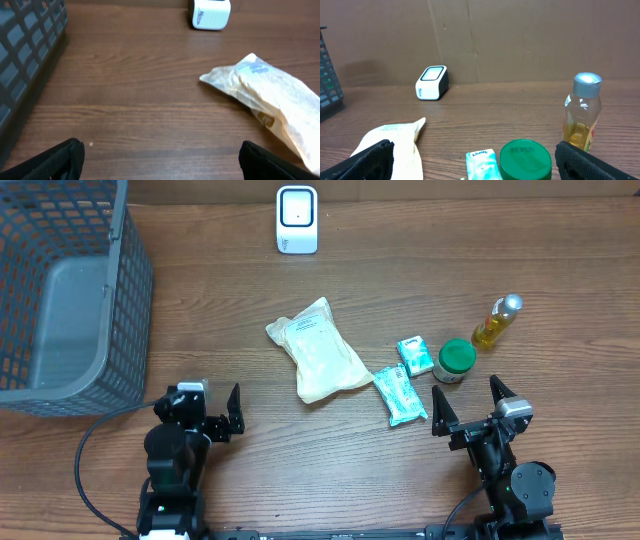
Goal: Scan the item barcode
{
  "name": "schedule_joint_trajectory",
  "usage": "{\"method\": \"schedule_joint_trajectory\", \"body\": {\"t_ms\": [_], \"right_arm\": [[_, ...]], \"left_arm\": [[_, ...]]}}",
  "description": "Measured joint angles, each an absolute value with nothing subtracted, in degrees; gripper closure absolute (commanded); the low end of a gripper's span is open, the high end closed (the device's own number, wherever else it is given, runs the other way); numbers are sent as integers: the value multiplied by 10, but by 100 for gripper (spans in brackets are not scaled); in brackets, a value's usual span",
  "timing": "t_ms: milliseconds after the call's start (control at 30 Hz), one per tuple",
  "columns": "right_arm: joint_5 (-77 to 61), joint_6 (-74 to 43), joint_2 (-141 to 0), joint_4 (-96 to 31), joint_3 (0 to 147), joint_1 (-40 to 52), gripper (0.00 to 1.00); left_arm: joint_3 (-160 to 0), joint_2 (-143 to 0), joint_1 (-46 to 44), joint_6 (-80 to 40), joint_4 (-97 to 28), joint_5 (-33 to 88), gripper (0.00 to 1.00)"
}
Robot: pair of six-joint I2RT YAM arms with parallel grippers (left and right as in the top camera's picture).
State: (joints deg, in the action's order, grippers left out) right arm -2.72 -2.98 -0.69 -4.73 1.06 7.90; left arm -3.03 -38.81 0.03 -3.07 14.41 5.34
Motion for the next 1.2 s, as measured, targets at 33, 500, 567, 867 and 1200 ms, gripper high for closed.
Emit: {"method": "schedule_joint_trajectory", "body": {"t_ms": [33, 500, 567, 867, 1200], "right_arm": [[-27, -30, -7, -48, 11, 79, 0], [-27, -30, -7, -48, 11, 79, 0], [-27, -30, -7, -48, 11, 79, 0], [-27, -30, -7, -48, 11, 79, 0], [-27, -30, -7, -48, 11, 79, 0]], "left_arm": [[-25, -380, 1, -31, 140, 53, 0], [-5, -202, 7, -31, -12, 19, 0], [-5, -167, 9, -31, -37, 12, 0], [-5, -44, 9, -21, -44, 4, 0], [-5, -9, 9, 8, -44, 1, 0]]}}
